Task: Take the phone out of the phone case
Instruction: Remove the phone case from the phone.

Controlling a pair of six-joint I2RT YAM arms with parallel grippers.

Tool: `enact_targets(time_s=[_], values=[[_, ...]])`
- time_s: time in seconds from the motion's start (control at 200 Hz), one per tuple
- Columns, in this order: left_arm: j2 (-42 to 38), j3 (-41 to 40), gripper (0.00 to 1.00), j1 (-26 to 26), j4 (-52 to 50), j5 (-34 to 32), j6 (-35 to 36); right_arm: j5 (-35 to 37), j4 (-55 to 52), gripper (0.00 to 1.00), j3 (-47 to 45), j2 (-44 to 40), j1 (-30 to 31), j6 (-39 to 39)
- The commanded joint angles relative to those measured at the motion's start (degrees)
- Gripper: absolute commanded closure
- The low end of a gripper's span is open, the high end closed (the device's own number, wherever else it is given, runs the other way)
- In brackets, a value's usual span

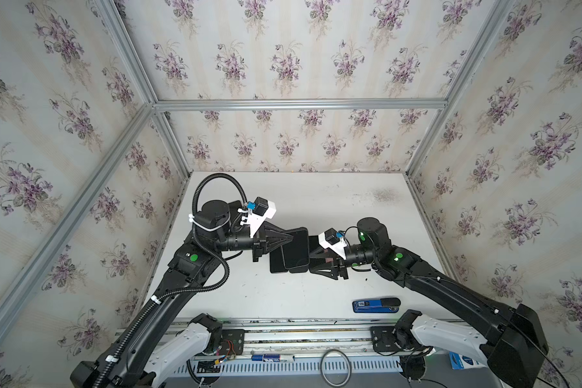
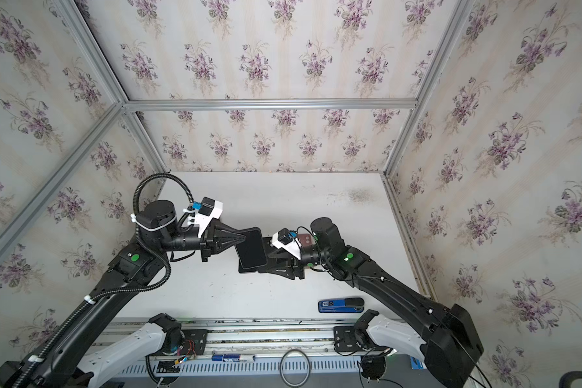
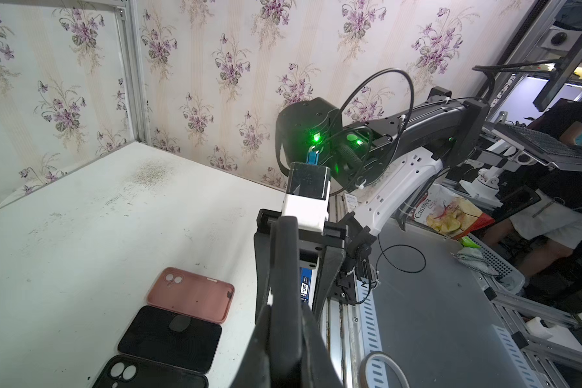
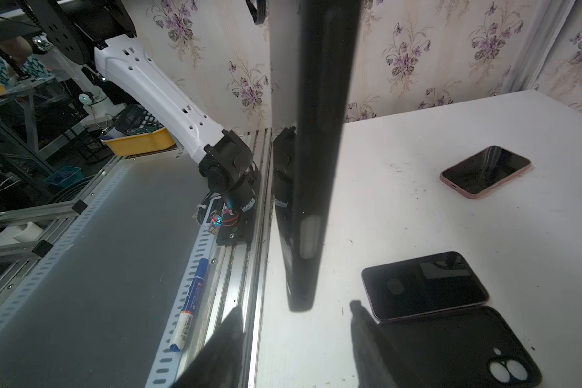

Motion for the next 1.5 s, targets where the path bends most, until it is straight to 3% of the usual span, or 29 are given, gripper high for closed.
enact_targets(time_s=[0.0,0.685,1.034,1.494], values=[[-0.1,-0.1,1.00,0.1,3.3,1.1,0.7,-2.3,2.7,0.51,0.3,0.8,0.0,0.9],[-0.1,-0.5,1.00,0.2,4.1,1.3,0.0,-4.9,7.8,0.71,-0.2,3.9,0.1,3.6],[0.2,-0.4,1.00,0.1,4.7,1.2,-0.6,-5.8,8.2,0.91,-0.9,3.9,0.1,2.0],[0.8,-0.7,1.00,0.2,6.0,0.5,-2.9,-7.0,7.2,1.00,-1.2,3.9,0.2,-1.8]])
